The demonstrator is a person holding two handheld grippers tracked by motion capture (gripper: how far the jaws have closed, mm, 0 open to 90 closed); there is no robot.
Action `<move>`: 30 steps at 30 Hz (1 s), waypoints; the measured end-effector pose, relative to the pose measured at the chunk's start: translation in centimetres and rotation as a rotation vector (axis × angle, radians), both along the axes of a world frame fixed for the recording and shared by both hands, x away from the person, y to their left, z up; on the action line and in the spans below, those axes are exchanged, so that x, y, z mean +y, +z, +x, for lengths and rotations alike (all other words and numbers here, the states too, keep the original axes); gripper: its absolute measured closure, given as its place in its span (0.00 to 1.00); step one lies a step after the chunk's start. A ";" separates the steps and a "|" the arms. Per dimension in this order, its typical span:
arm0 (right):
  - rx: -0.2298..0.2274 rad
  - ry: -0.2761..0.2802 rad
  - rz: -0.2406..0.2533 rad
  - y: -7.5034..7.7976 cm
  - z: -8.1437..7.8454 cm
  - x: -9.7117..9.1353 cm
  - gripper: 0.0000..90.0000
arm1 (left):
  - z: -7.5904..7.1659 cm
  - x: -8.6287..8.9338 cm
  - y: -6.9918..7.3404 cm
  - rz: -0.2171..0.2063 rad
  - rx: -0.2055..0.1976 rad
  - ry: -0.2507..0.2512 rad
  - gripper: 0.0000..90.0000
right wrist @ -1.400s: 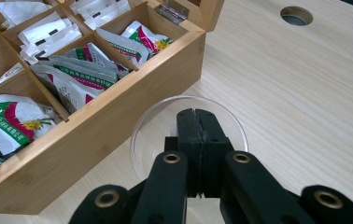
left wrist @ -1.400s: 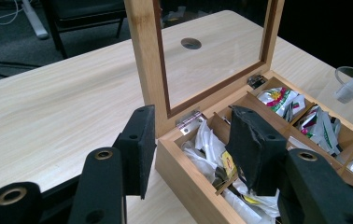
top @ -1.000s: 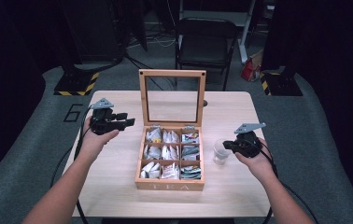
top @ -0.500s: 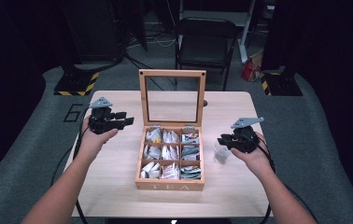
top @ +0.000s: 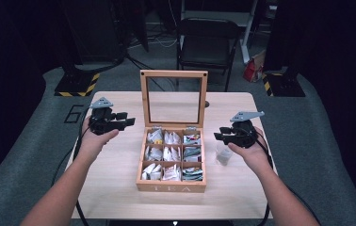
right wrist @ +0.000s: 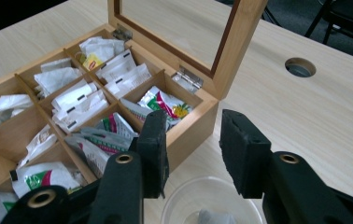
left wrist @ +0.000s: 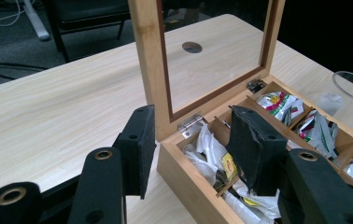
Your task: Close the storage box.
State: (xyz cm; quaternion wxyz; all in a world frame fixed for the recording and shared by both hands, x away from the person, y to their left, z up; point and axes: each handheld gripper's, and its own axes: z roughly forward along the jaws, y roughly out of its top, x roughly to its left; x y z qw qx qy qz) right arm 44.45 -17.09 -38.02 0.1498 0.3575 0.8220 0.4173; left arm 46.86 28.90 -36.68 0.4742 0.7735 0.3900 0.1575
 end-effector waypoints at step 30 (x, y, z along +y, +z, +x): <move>-0.021 -0.029 0.012 1.4 4.1 1.9 0.58 | -0.1 -0.1 -0.1 0.010 0.006 -0.003 0.57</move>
